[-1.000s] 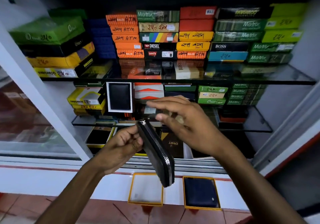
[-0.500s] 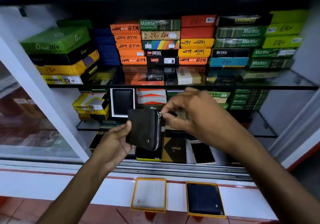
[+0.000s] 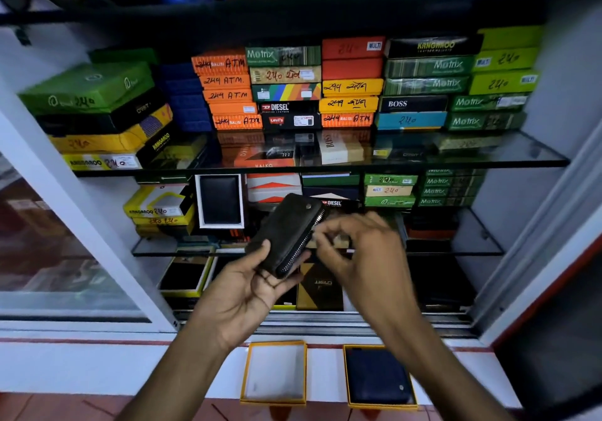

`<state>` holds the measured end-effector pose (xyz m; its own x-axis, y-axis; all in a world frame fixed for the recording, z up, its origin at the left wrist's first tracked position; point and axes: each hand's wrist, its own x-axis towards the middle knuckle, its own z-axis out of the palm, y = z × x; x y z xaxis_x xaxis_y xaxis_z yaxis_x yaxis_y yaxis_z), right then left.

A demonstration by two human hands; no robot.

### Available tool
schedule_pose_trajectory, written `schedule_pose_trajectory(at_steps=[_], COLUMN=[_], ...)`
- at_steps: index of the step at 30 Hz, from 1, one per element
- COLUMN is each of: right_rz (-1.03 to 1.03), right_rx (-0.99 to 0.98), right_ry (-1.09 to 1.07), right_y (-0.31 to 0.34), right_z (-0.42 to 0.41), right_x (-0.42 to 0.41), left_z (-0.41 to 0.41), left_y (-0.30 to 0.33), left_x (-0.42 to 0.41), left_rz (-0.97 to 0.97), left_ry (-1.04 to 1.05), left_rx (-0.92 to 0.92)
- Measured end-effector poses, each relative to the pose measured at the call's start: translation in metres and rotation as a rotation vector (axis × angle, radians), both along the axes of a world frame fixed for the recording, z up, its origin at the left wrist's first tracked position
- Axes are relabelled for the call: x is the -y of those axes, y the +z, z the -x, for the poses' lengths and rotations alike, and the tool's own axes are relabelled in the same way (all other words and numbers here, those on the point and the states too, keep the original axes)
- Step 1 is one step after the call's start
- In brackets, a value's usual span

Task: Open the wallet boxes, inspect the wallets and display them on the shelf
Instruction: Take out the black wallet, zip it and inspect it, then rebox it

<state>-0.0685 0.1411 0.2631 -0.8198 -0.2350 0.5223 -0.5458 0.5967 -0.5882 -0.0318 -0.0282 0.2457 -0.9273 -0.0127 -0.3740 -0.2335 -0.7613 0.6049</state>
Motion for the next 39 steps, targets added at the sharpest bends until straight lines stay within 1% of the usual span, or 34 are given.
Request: schedule_pose_trajectory(at_steps=[3,6,9,12,17,21,23,27,30,31,33,36,39], right_rz=[0.021,0.073,0.082,0.079,0.067,0.104,0.143,0.204,0.214,0.223,0.245,0.179,0.082], right_rx=[0.013,0.033,0.014,-0.011,-0.094,-0.2,-0.204,-0.011,0.029,0.062,0.171,0.327,0.335], right_ry=[0.076,0.103,0.089,0.049,-0.019,-0.097,-0.097,0.116,0.21,0.26,0.38,0.532,0.597], right_y=[-0.01,-0.014,-0.014,-0.015,-0.013,0.005,0.019,0.033,0.033,0.033,0.031,0.025,0.016], right_z=[-0.023,-0.029,-0.027,-0.026,-0.015,-0.002,0.008,0.026,0.042,0.047,0.056,0.064,0.068], right_x=[0.02,0.023,0.02,0.018,0.008,-0.006,-0.018,-0.028,-0.024,-0.021,-0.013,0.004,0.02], left_z=[0.007,0.01,0.006,0.006,0.001,-0.008,-0.013,-0.02,-0.021,-0.021,-0.019,-0.017,-0.019], left_y=[0.005,0.014,0.021,0.015,0.005,0.001,0.002,0.01,0.017,0.019,0.023,0.03,0.034], left_x=[-0.005,-0.008,-0.012,-0.011,-0.01,-0.003,0.004,0.023,0.032,0.033,0.035,0.031,0.019], left_rz=[-0.117,-0.201,-0.228,-0.185,-0.108,0.054,0.132,0.249,0.3,0.302,0.319,0.399,0.401], left_ry=[0.044,0.068,0.091,0.097,0.166,0.088,0.018,-0.177,-0.39,-0.428,-0.461,-0.499,-0.522], left_rx=[0.024,0.011,-0.039,-0.073,-0.042,-0.086,-0.098,-0.141,-0.192,-0.196,-0.198,-0.175,-0.148])
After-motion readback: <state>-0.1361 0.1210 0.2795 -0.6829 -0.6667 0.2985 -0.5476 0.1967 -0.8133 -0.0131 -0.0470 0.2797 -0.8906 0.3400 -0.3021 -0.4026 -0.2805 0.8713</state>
